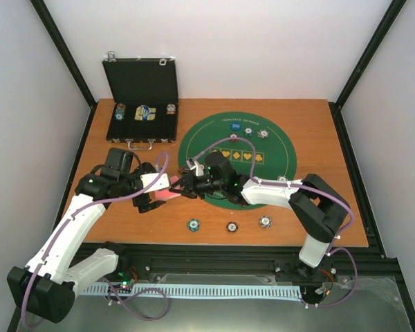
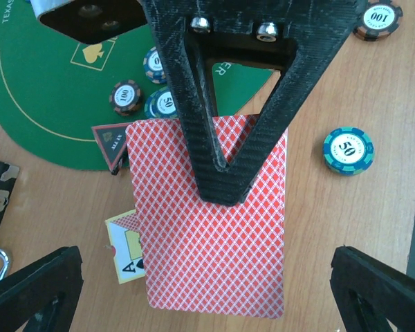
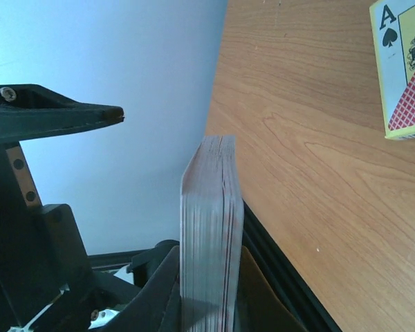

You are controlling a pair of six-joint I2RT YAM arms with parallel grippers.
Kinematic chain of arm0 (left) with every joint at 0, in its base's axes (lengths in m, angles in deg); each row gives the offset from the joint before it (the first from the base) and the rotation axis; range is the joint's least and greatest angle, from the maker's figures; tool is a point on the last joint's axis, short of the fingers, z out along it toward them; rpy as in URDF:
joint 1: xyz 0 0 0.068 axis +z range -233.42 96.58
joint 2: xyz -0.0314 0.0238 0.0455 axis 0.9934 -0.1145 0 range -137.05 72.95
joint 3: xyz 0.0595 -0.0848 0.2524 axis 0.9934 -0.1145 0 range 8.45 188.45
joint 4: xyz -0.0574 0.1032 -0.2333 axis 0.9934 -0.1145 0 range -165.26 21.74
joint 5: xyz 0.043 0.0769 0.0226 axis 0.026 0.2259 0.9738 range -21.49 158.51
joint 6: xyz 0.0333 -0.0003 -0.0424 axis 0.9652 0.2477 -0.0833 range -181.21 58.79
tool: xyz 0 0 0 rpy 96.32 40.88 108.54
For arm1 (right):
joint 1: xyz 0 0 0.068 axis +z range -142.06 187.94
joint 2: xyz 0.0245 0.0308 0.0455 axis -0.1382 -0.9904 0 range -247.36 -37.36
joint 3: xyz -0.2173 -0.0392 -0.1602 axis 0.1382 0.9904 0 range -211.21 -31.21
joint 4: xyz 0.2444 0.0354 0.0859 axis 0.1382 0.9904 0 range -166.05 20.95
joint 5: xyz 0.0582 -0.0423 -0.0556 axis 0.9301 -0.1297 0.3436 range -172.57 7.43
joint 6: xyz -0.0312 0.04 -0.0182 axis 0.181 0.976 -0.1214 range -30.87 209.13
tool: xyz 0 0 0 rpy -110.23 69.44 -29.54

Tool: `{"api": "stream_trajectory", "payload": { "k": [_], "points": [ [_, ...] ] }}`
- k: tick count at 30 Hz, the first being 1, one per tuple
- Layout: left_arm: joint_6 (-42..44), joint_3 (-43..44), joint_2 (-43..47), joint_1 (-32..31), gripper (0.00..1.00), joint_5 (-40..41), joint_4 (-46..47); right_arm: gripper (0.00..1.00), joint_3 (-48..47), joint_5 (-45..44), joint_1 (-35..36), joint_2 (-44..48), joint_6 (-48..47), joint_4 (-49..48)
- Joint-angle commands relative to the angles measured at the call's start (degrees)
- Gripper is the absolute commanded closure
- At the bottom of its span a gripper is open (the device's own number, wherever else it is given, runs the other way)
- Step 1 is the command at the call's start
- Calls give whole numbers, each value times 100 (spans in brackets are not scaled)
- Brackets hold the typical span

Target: Distribute texas hold em gaming equipment

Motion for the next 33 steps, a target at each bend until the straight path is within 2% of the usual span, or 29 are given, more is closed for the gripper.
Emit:
{"api": "stream_trajectory", "payload": {
  "k": [1,13,16,21,23,29,33],
  "points": [
    [-55,-110,4,-39,0,-397,223,97,79,16,101,146,211,-631],
    [97,-304,172,-39,2,-290,528,97,213,229,219,45,581,-1286],
    [158,-258,198,-39,6,-468,352,97,297,222,219,90,583,-1301],
    [189,-93,123,-39,18,-651,154,97,342,229,219,49,658,-1427],
    [236,-66,81,-39,17,-693,63,97,338,249,219,47,687,-1501],
    [317,-166,183,-39,7,-668,-8,97,392,274,219,157,668,-1520],
    [304,-218,211,-39,9,-658,61,97,451,274,241,157,709,-1577]
  ]
}}
